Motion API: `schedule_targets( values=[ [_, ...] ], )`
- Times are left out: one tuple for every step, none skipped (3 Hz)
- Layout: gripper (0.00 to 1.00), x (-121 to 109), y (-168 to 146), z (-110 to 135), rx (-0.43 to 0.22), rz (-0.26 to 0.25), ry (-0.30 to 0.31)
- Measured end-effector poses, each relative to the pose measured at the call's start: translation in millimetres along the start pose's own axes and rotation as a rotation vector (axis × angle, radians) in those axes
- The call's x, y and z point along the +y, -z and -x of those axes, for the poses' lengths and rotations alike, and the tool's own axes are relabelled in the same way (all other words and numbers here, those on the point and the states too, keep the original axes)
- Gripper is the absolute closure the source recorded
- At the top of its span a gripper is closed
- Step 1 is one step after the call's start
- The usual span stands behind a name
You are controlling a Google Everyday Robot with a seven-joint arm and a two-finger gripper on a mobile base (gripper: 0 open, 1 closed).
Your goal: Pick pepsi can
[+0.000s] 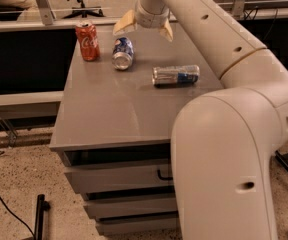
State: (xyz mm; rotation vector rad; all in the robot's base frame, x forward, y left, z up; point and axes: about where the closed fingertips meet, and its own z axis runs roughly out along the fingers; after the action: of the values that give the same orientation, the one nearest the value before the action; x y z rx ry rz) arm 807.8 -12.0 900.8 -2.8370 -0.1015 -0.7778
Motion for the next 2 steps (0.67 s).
schedule_targets(
  values=[
    [0.0,1,-17,2,-0.026,0.002,0.0],
    [0.0,-2,-31,7,-0.054,0.004,0.001]
  ],
)
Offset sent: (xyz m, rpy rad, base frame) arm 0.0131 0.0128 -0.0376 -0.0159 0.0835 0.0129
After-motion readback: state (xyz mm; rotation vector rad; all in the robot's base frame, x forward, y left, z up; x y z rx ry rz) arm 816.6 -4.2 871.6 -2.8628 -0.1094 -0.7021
